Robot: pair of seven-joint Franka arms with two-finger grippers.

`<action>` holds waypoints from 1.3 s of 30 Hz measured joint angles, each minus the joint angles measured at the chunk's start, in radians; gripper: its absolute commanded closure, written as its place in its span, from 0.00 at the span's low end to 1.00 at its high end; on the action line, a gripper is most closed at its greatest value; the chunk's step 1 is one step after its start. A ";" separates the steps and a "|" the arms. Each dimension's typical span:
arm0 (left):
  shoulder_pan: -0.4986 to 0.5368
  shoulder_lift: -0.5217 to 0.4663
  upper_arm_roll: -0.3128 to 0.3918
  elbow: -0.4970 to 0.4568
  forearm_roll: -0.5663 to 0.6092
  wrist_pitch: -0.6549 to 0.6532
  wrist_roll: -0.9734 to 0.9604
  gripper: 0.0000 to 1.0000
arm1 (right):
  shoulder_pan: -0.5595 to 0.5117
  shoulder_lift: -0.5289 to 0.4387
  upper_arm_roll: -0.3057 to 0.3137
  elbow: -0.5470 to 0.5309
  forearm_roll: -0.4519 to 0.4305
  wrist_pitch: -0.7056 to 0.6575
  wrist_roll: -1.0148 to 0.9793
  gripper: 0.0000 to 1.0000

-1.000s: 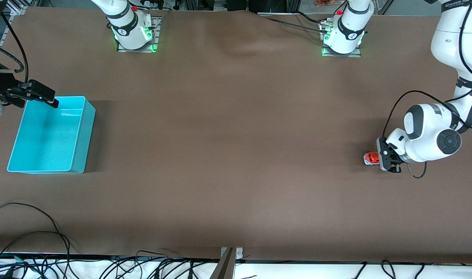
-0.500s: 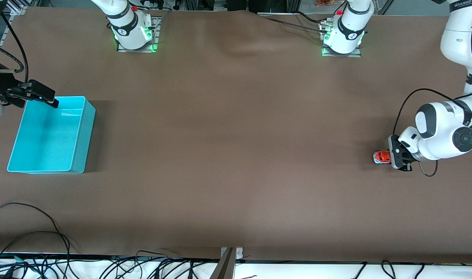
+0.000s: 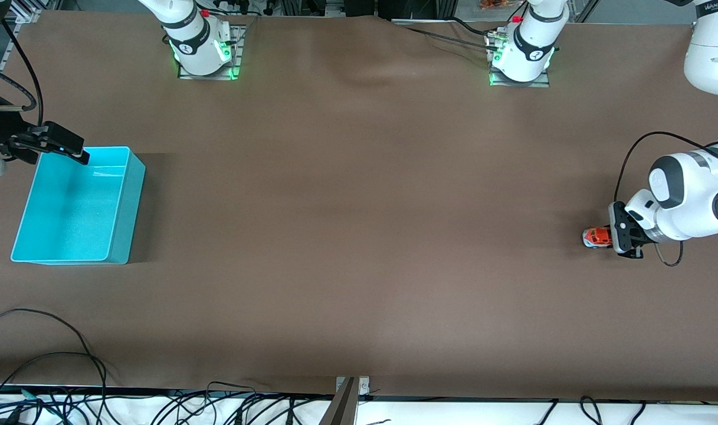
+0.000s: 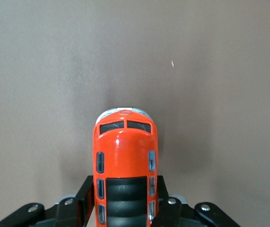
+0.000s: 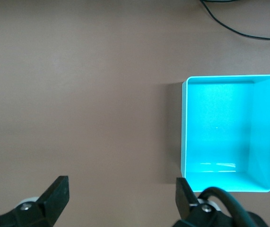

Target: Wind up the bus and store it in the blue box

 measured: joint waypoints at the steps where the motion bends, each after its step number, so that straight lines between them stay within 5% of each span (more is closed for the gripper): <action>1: 0.003 0.001 0.000 0.001 0.000 0.000 0.006 0.72 | 0.000 0.000 0.000 0.000 0.000 0.000 0.000 0.00; 39: 0.106 0.019 -0.001 0.030 0.000 0.013 0.167 0.71 | 0.000 0.000 0.000 0.000 0.000 0.000 0.000 0.00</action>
